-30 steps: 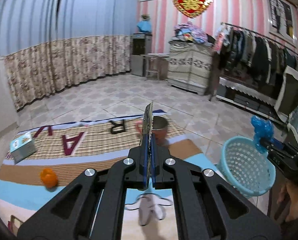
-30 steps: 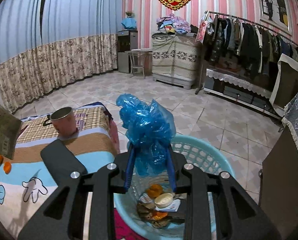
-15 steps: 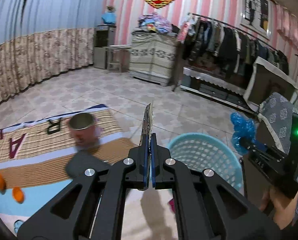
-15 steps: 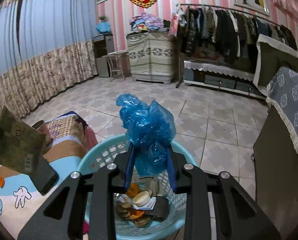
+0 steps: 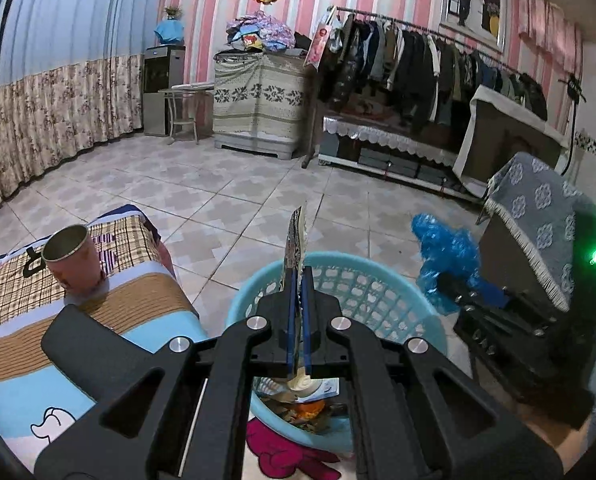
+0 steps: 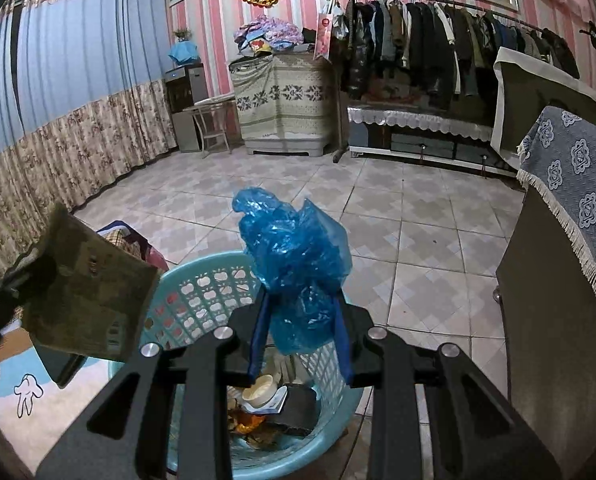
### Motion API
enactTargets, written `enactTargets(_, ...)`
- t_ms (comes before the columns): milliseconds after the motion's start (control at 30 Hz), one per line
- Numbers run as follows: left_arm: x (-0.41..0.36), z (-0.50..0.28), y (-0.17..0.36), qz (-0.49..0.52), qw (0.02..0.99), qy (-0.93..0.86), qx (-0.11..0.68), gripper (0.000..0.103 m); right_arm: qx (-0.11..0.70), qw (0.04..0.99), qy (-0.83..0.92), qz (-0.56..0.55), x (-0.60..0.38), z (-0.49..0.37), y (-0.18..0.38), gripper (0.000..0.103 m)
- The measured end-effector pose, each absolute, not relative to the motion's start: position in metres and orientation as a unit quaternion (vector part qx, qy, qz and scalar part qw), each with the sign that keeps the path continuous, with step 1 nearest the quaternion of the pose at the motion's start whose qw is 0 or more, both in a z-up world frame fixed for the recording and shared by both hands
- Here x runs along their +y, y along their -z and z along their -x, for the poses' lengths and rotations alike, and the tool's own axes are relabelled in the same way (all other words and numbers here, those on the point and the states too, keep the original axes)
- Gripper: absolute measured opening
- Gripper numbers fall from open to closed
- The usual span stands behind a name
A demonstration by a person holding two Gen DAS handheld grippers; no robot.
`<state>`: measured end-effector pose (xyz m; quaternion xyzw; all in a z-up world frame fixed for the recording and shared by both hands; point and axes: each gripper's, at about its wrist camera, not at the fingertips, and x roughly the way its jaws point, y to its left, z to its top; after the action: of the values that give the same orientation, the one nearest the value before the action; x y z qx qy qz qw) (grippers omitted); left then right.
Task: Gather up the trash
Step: 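Carry the snack bag and blue bag over the basket with both tools, then open both tools to drop the snack bag and blue bag into the basket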
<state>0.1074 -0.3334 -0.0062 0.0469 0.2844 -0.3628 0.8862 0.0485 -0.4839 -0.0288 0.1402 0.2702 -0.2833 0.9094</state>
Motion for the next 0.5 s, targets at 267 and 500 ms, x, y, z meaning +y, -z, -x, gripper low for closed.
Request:
enactTargets(267, -0.349, -0.123, 0.04, -0.074, 0.881, 0.349, 0.31, 0.005, 0.278, 0.91, 0.275, -0.14, -0.484, -0.052, 0.036, 0.029)
enactTargets(500, -0.331, -0.128, 0.035, -0.088, 0.904, 0.302, 0.289, 0.069, 0.282, 0.91, 0.272, -0.138, -0.479, -0.056, 0.039, 0.029)
